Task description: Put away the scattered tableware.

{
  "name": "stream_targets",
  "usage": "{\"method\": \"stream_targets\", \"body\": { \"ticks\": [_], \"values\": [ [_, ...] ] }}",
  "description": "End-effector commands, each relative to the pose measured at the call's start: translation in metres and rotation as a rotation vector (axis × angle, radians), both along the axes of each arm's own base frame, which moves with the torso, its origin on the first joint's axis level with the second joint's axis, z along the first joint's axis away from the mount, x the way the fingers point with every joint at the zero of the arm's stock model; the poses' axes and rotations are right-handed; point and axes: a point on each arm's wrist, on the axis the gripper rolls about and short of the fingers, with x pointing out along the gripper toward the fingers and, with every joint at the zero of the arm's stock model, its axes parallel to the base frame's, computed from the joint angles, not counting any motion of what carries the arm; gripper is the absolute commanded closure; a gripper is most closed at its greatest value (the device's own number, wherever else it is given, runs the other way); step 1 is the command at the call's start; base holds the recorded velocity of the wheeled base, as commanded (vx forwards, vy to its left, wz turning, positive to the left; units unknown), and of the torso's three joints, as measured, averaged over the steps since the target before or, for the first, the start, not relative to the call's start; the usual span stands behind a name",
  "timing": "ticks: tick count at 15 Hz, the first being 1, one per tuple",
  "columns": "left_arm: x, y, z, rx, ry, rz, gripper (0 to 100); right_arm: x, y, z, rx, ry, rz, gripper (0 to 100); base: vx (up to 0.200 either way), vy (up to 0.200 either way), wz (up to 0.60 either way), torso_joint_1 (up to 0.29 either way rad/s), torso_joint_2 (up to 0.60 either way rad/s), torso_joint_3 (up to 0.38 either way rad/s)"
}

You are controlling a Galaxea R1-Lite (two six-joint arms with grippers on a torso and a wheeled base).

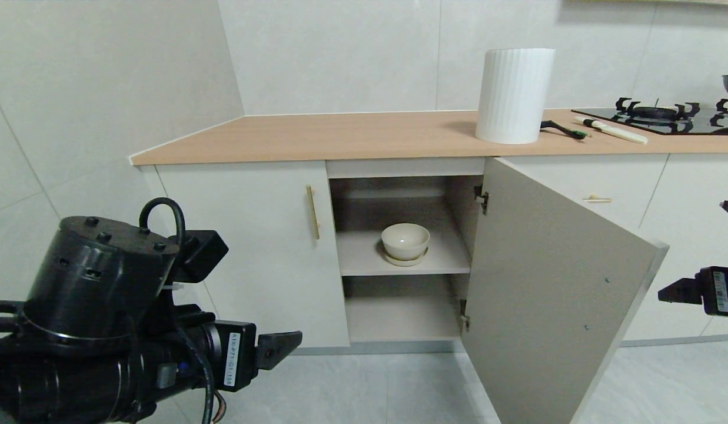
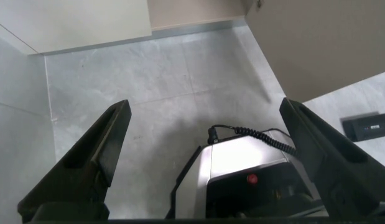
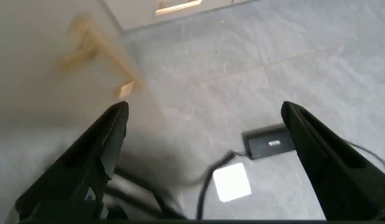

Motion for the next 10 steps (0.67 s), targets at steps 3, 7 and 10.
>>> {"method": "stream_targets", "body": {
  "ticks": [3, 7, 10],
  "values": [
    [0.001, -0.001, 0.001, -0.007, -0.005, 0.004, 0, 0.031, -0.005, -0.023, 0.035, 0.020, -0.053, 0, 0.000, 0.000, 0.00, 0.000, 0.00, 0.000],
    [0.001, -0.001, 0.003, -0.018, -0.018, 0.004, 0, 0.036, -0.002, -0.026, 0.052, 0.008, -0.051, 0, 0.000, 0.000, 0.00, 0.000, 0.00, 0.000],
    [0.001, -0.001, 0.003, -0.020, -0.019, 0.005, 0, 0.041, 0.009, -0.029, 0.122, -0.015, -0.031, 0, 0.000, 0.000, 0.00, 0.000, 0.00, 0.000]
  ]
}}
